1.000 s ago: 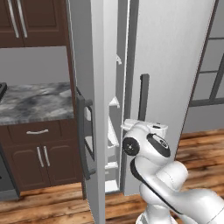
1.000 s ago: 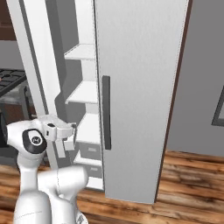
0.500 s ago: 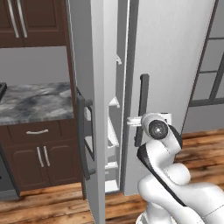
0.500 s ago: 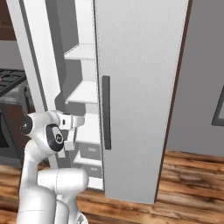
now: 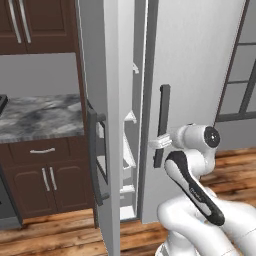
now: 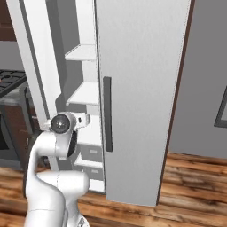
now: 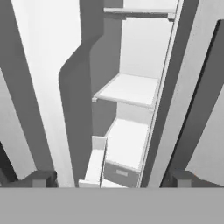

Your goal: Retrieve the steak from the fridge and place it on the saucepan with marinade on the stove.

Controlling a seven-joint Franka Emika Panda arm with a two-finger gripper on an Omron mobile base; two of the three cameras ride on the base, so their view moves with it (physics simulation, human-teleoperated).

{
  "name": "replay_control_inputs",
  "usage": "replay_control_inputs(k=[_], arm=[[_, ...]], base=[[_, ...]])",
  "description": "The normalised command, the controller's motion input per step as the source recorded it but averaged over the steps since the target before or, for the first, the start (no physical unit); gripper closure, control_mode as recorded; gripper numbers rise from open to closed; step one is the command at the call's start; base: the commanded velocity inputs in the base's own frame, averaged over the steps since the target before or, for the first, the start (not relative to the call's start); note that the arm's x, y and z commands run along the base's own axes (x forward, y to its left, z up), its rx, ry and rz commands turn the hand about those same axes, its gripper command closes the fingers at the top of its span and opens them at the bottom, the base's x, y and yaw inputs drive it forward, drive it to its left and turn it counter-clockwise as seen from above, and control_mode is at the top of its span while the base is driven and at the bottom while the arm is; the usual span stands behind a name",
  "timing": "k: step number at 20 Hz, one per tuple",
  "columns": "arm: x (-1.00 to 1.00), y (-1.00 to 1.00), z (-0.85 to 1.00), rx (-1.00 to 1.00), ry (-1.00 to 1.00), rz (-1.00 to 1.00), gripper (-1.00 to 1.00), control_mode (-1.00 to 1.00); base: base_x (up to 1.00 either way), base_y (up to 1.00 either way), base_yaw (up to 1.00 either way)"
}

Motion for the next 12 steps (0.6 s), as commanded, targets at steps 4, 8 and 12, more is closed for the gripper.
replay_control_inputs(k=[4, 8, 12], arm=[[0.36, 0.45, -0.51, 0.13, 0.0, 0.31, -1.0, -1.0], [0.27, 0.68, -0.58, 0.12, -0.09, 0.17, -1.0, -1.0], [0.25, 0.72, -0.51, 0.11, -0.15, 0.09, -1.0, -1.0]], base=[[0.0, 0.0, 0.0], [0.0, 0.0, 0.0], [0.0, 0.0, 0.0]])
